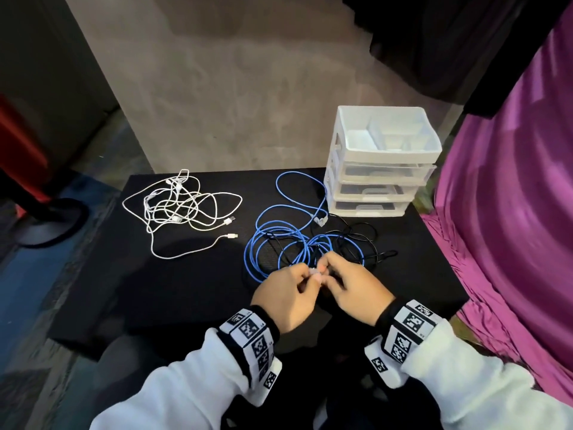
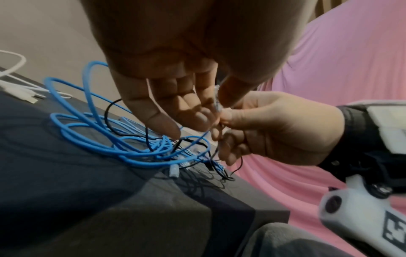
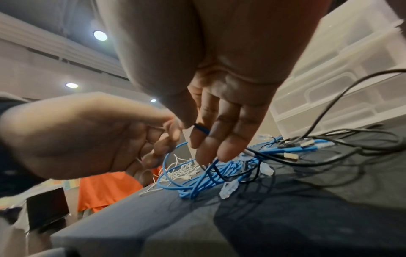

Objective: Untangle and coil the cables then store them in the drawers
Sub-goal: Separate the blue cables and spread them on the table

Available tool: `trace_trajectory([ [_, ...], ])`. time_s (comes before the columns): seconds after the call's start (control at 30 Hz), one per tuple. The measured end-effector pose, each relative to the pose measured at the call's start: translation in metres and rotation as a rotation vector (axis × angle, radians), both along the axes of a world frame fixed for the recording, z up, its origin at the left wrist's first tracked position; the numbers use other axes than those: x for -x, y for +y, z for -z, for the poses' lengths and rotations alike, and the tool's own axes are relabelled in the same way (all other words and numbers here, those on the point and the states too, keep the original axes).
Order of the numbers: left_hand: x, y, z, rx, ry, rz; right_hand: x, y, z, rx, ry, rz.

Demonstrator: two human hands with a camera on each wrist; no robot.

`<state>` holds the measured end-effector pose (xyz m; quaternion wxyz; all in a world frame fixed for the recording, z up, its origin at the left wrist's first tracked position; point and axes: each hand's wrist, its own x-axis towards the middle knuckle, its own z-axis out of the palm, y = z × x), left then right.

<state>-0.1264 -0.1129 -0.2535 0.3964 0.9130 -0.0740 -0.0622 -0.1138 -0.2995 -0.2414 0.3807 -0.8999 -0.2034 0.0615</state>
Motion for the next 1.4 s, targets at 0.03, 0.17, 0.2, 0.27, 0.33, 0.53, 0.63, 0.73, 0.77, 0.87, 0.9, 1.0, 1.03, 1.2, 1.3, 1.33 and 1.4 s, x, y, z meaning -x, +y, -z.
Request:
trace_trajectory([
  [0.03, 0.000, 0.002, -0.004, 0.004, 0.030, -0.020, 0.001, -0.001, 0.003, 0.014, 0.013, -0.015],
  [0.17, 0.000, 0.018, -0.004, 0.013, 0.057, 0.099, 0.011, -0.001, 0.018, 0.009, 0.057, -0.068],
  [0.2, 0.001, 0.022, -0.004, 0.054, 0.065, 0.113, 0.012, 0.000, 0.020, -0.002, 0.057, -0.074],
  [0.27, 0.003, 0.031, -0.010, 0.211, 0.087, 0.080, 0.010, -0.002, 0.022, 0.031, 0.021, -0.084],
  [0.33, 0.002, 0.049, -0.019, 0.416, 0.123, 0.001, 0.004, -0.009, 0.023, 0.085, 0.012, -0.099],
  [0.53, 0.009, 0.104, -0.019, 0.402, 0.271, -0.129, -0.013, -0.024, 0.021, 0.186, -0.105, -0.035],
  [0.63, 0.013, 0.097, -0.015, -0.066, 0.085, -0.051, -0.014, -0.003, 0.011, 0.245, -0.185, -0.079],
  [0.73, 0.013, 0.067, -0.026, -0.321, -0.135, -0.022, -0.010, 0.015, 0.000, 0.300, -0.243, -0.129],
  [0.77, 0.013, 0.056, -0.028, -0.393, -0.178, -0.007, -0.008, 0.020, -0.003, 0.319, -0.257, -0.144],
  [0.87, 0.012, 0.038, -0.025, -0.413, -0.178, 0.071, -0.006, 0.025, -0.010, 0.346, -0.239, -0.140],
  [0.9, 0.010, 0.037, -0.025, -0.366, -0.144, 0.100, -0.006, 0.024, -0.010, 0.343, -0.233, -0.120],
  [1.0, 0.001, 0.037, -0.028, -0.410, -0.143, 0.138, -0.007, 0.017, 0.001, 0.317, -0.194, -0.041],
  [1.03, -0.002, 0.040, -0.029, -0.460, -0.163, 0.128, -0.008, 0.014, 0.008, 0.312, -0.159, -0.016],
  [1.2, -0.011, 0.063, -0.038, -0.575, -0.267, 0.089, -0.014, 0.007, 0.032, 0.274, -0.034, 0.043],
  [1.3, -0.008, 0.077, -0.052, -0.619, -0.332, -0.003, -0.022, 0.007, 0.032, 0.335, -0.054, 0.089],
  [1.33, -0.008, 0.085, -0.060, -0.616, -0.356, -0.060, -0.027, 0.004, 0.032, 0.369, -0.058, 0.121],
  [1.4, -0.013, 0.113, -0.075, -0.532, -0.388, -0.183, -0.036, -0.008, 0.030, 0.397, -0.046, 0.181],
])
